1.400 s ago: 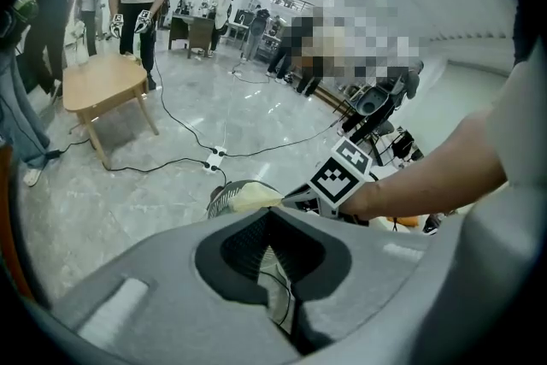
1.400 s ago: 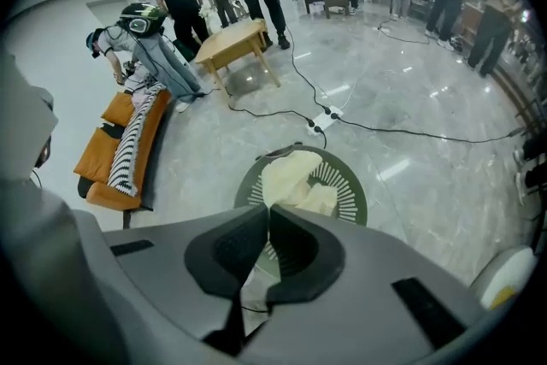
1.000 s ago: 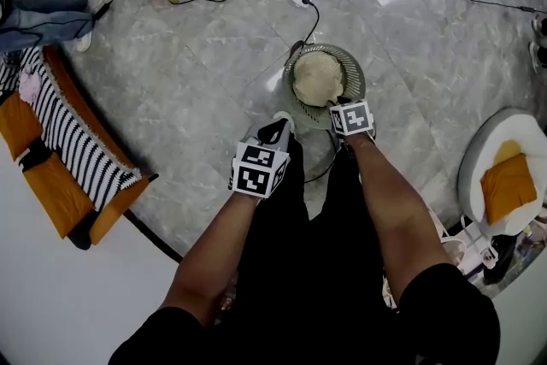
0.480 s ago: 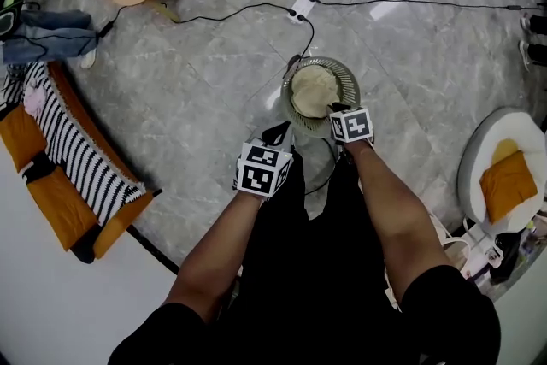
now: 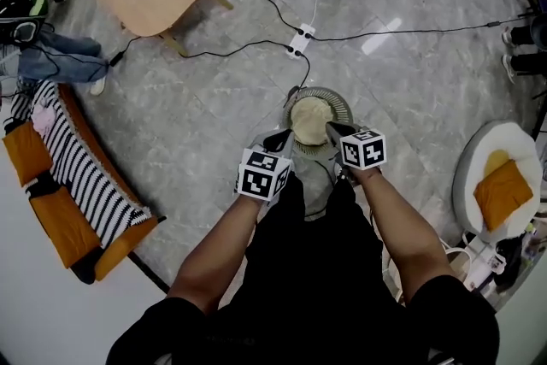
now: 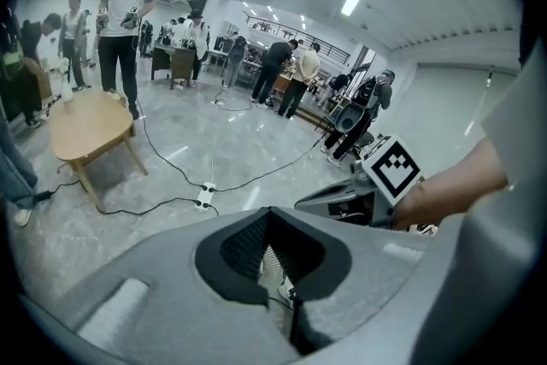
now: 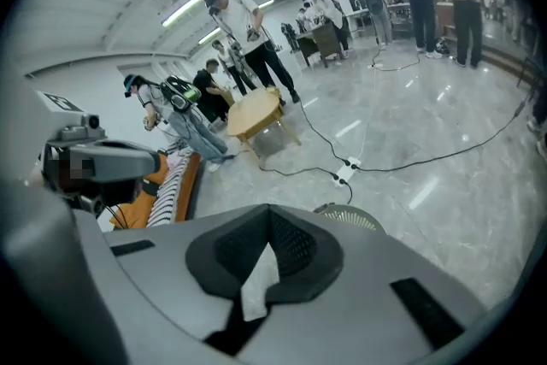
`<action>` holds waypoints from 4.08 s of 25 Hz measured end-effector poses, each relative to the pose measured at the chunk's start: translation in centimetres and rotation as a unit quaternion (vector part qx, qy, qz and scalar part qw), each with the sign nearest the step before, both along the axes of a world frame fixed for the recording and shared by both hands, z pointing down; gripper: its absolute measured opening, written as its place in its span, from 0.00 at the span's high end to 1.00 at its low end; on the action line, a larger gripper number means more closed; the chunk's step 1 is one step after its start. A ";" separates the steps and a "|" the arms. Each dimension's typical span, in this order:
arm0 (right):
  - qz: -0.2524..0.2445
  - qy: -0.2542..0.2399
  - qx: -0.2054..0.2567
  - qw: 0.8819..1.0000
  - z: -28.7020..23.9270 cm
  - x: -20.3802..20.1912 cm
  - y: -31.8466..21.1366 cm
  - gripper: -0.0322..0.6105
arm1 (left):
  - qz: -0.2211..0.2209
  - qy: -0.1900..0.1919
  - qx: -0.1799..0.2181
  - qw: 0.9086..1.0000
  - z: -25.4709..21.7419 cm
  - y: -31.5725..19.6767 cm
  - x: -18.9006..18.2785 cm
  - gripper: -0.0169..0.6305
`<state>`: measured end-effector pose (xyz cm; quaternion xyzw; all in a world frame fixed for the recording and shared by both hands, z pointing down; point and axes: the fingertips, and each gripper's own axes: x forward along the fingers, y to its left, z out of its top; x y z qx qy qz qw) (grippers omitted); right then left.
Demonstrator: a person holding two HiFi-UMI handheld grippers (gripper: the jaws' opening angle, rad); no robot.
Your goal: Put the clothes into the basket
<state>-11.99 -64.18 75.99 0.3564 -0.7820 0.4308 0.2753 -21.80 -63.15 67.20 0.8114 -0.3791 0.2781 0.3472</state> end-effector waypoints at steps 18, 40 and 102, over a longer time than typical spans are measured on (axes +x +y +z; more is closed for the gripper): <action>0.042 -0.099 0.174 0.979 -23.9 -3.8 3.4 0.93 | 0.066 0.054 0.130 0.988 -14.8 1.6 -0.2 0.97; -0.011 -0.131 0.256 0.958 -31.6 9.5 14.3 0.93 | 0.004 0.066 0.189 0.980 -21.3 12.7 12.8 0.97; -0.003 -0.139 0.266 0.954 -33.4 4.2 23.4 0.93 | -0.005 0.057 0.220 0.974 -25.3 22.5 7.1 0.97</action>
